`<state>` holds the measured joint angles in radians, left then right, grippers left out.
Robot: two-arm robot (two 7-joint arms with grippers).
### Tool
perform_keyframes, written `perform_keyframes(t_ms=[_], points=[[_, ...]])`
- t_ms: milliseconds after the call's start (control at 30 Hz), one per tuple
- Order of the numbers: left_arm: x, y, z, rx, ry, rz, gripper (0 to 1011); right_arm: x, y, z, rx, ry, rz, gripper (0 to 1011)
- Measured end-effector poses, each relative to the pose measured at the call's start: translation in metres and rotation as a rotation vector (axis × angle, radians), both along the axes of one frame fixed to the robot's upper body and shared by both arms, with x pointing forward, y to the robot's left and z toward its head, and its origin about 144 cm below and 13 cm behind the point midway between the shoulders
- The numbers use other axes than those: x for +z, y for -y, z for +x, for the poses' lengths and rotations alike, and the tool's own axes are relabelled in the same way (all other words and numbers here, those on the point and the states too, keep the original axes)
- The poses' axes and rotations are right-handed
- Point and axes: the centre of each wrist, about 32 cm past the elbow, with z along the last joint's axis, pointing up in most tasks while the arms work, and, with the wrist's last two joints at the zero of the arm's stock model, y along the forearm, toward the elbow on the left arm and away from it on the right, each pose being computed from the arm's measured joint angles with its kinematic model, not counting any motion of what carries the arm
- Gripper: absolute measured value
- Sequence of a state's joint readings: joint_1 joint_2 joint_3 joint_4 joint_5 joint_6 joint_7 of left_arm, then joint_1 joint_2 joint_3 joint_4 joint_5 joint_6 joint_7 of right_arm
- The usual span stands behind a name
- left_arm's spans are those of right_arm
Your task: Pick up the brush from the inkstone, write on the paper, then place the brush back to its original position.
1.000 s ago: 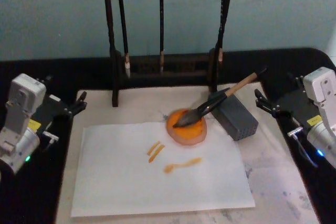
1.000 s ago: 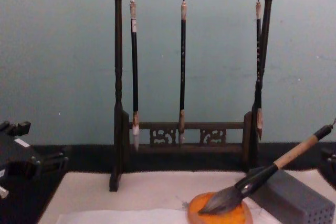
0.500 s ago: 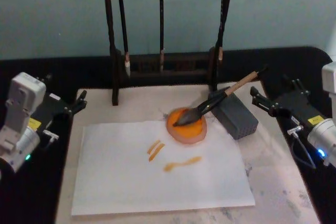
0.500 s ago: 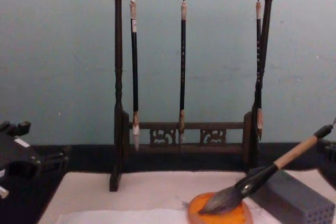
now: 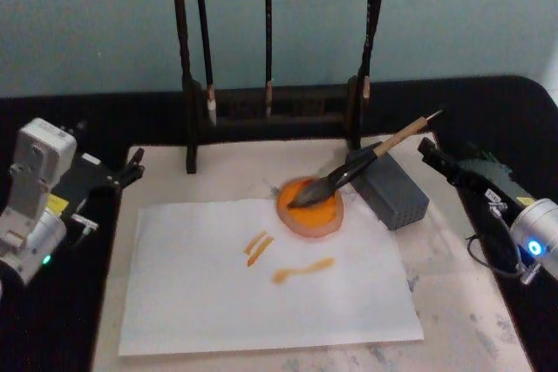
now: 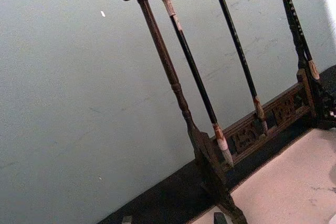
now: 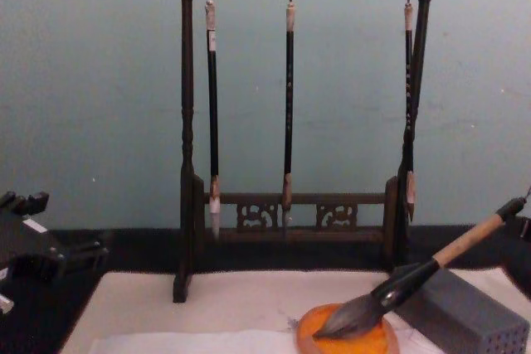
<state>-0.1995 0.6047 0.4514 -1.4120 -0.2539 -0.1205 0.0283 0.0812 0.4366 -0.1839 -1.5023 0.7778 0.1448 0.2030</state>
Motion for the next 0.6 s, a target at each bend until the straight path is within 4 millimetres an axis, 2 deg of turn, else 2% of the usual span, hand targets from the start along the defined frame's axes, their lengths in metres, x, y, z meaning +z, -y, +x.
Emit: perform_keyframes(t_ms=[200,600], points=[[0.0,0.0,0.0,0.0,0.0,0.0,1001,-0.005,0.003,0.006,0.0,-0.055,0.122,1000],[0.0,0.0,0.0,0.0,0.0,0.0,1001,-0.011,0.0,0.026,0.024,-0.082,0.246,1000]])
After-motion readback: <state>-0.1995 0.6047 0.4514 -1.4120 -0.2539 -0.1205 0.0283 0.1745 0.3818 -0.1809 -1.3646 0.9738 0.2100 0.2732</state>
